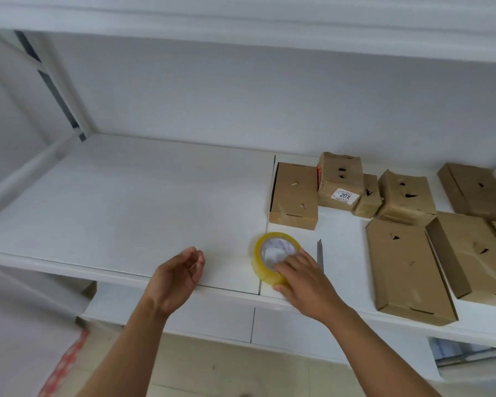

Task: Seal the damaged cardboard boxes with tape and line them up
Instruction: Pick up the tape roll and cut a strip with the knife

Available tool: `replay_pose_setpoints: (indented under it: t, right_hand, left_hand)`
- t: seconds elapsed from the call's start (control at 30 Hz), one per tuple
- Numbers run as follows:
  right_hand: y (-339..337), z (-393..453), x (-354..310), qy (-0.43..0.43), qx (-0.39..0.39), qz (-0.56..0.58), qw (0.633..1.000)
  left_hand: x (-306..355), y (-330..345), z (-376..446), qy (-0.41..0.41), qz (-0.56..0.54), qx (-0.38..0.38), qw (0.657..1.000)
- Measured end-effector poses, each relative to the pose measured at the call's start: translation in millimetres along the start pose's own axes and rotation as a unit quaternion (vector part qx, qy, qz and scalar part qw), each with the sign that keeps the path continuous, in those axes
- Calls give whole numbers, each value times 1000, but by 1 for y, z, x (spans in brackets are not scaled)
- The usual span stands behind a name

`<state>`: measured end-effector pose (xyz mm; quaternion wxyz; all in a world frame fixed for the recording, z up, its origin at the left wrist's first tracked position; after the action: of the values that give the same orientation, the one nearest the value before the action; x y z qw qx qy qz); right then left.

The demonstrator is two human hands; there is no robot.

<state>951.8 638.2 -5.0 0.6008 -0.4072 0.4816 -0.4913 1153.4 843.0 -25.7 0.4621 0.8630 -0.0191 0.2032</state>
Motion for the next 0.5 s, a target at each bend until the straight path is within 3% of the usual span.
replay_pose_setpoints:
  t: [0.27, 0.5]
  right_hand:
    - [2, -1, 0, -2, 3, 4, 1000]
    - [7, -2, 6, -16, -3, -3, 1000]
  left_hand:
    - [2, -3, -6, 22, 63, 90, 994]
    - [8, 16, 7, 83, 63, 97, 990]
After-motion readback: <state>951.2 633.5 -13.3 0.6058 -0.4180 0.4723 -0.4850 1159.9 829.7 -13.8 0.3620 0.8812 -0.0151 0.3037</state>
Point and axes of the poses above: each hand's wrist, its own z-axis towards the middle knuckle, its own y-axis out of the palm, x = y × z, the point moved 3 cm from there along z, towards the middle knuckle, and after that the axes turned 13 degrees about -y, right-handed, at the moved point
